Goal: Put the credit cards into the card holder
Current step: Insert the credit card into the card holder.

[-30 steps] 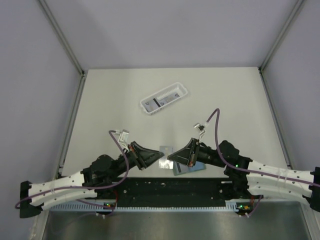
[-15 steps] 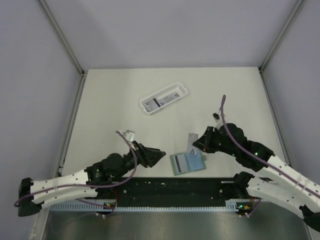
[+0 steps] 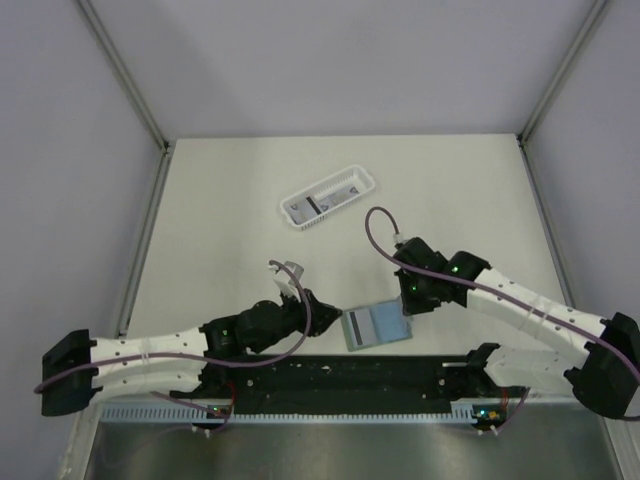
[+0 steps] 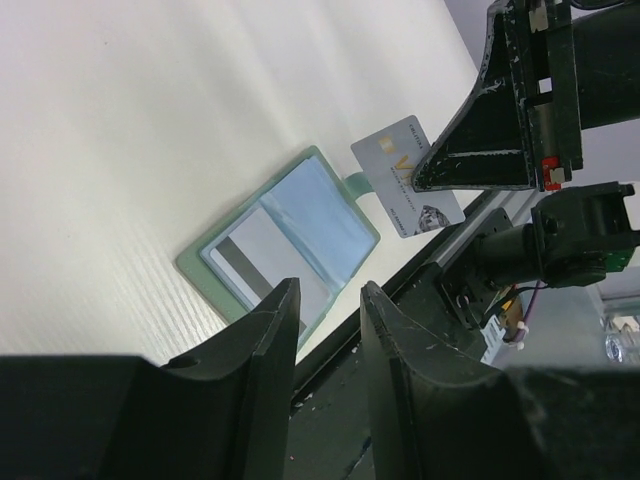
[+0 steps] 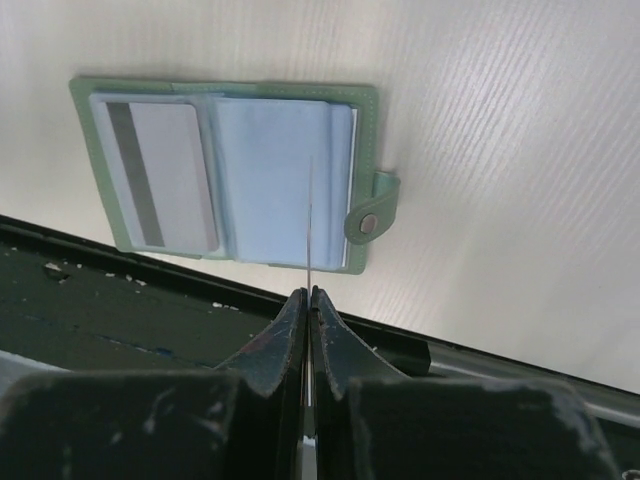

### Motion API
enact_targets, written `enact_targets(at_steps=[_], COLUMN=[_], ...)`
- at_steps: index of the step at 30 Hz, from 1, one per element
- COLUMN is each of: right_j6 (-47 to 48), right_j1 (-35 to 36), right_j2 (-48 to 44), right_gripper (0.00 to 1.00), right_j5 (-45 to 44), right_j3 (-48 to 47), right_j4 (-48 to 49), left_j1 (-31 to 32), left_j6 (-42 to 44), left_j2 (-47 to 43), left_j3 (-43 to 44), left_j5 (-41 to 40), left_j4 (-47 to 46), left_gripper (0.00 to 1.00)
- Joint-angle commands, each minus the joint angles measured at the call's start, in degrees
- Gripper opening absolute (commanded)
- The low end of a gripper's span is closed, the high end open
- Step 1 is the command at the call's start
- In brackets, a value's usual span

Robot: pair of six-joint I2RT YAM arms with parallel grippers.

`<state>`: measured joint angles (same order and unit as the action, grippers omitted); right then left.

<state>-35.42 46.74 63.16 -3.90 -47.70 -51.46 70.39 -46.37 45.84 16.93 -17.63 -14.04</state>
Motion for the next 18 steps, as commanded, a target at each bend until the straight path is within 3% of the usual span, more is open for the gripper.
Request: enact_targets(at_steps=[1,8,18], right_j6=[2.1,1.2,-0.7], right_j1=[-0.2,-0.2,3.7], right_j2=[1.3,-2.5,-2.8], right_gripper=[0.0,0.0,0.0], right_j5=[-3.3,-0.4,-9.2], right_j3=[-1.3,6.2,9.0], right_j4=[-1.6,9.7,13.5], left_j1=[0.0,0.0,0.0], left_j6=[1.2,0.7,-0.1], left_j2=[2.3,3.5,2.8], left_j3=[2.1,1.9,0.5], left_j5=[1.4,2.6,2.9], left_j4=[-5.5,-5.6,-5.7], left_gripper=[0.36,0.34,0.34])
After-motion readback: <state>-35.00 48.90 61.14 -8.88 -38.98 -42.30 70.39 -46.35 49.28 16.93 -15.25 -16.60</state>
